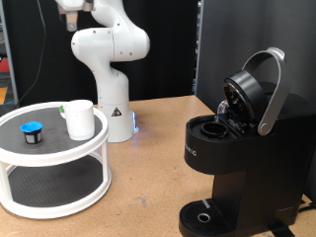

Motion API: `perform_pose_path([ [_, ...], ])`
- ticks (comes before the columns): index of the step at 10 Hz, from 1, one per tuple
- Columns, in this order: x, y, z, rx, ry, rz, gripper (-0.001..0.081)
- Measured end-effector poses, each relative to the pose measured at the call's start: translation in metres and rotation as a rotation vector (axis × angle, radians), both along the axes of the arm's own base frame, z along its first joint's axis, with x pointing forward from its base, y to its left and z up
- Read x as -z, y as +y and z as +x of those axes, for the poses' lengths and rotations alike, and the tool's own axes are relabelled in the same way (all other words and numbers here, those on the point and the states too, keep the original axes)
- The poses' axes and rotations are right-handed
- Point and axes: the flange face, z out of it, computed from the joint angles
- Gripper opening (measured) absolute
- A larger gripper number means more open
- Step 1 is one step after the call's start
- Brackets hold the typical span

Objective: Make a cup of coffee with the keurig machine

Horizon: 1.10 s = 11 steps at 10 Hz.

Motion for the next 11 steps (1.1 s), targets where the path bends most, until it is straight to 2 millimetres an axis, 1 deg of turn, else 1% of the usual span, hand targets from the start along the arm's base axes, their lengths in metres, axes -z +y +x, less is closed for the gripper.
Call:
perform_pose_path([
  [1, 0.0, -0.009, 0.0, -0.01, -0.006, 0.013, 0.0801],
  [3, 0.002, -0.009, 0.0, -0.007, -0.002, 0.013, 0.0801],
  [5, 0.004, -0.018, 0.003, 0.009, -0.02, 0.008, 0.0801],
  [9, 0.016, -0.062, 0.006, 0.021, -0.008, -0.014, 0.0801],
  [11, 0.02, -0.08, 0.008, 0.027, -0.006, -0.011, 0.0801],
])
